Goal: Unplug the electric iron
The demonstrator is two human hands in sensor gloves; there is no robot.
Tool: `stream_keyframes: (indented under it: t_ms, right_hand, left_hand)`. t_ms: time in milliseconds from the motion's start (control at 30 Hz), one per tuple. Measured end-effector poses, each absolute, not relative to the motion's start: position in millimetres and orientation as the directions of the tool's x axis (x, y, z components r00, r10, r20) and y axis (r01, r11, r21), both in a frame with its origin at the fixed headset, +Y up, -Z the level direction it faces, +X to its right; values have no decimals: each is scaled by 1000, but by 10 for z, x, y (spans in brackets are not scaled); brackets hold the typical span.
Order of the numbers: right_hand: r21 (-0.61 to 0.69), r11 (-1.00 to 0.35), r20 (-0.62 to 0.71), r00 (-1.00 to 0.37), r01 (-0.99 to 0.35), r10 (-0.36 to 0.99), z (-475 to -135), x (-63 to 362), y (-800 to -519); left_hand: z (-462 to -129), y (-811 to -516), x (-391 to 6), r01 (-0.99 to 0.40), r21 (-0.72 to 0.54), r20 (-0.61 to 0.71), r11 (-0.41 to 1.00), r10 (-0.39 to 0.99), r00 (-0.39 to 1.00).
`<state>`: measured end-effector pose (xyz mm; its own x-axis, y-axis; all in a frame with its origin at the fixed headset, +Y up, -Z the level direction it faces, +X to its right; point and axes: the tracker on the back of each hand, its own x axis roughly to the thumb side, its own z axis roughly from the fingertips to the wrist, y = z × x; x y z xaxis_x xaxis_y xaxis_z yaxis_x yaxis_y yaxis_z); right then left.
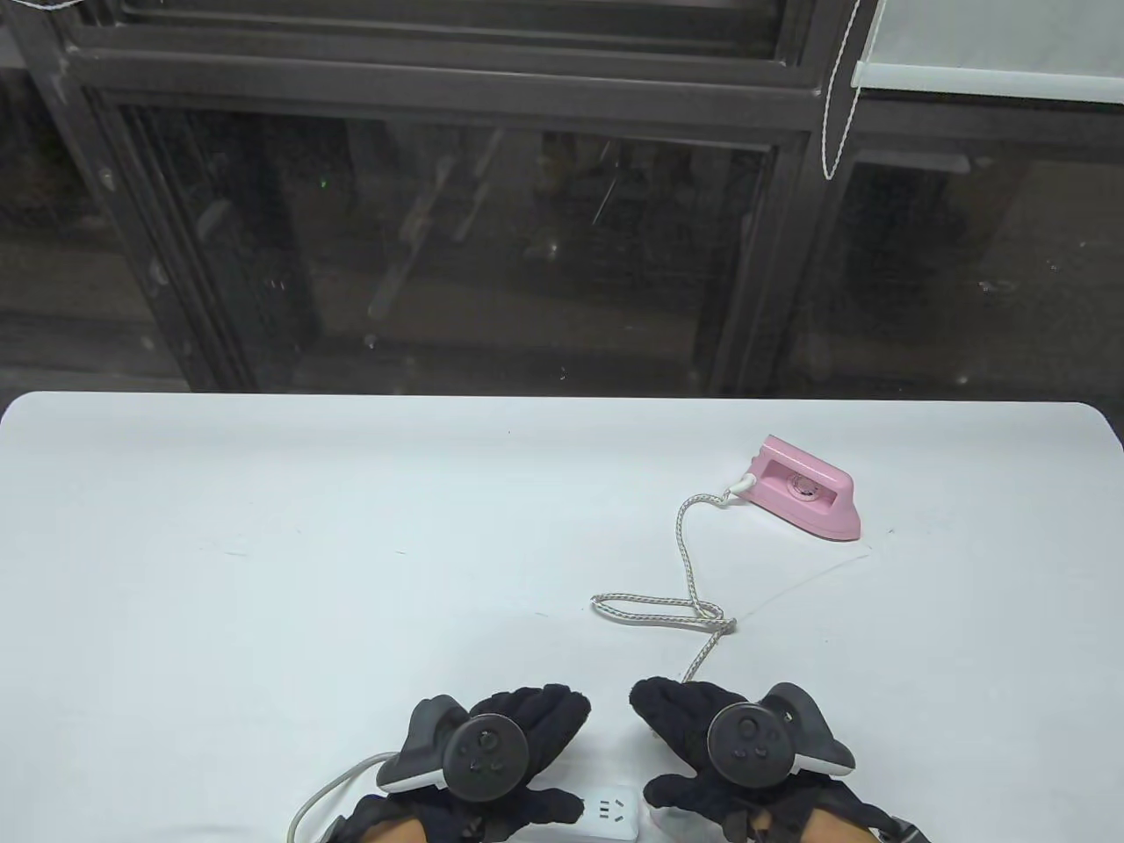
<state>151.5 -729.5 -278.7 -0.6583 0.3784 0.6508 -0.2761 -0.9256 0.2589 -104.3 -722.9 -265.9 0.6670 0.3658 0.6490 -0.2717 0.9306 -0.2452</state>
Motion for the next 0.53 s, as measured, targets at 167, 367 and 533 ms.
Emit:
stream_keyframes:
  t_ms: [167,367,533]
  right_hand:
    - [238,-929,656,-659,-283,368,-2762,1497,-7293]
    - [231,-932,657,-662,-278,360,-2742,1486,-7302]
    - [254,-929,651,-662,-269,370,-2761,1468,-7316]
  left_hand:
    - [-2658,-7241,-1046,-256,-250,644,934,358,676]
    - [-2559,-7196,-992,-249,-231,667,941,339,663]
    - [-2598,-7215,-1004,-256,-237,659,937,348,667]
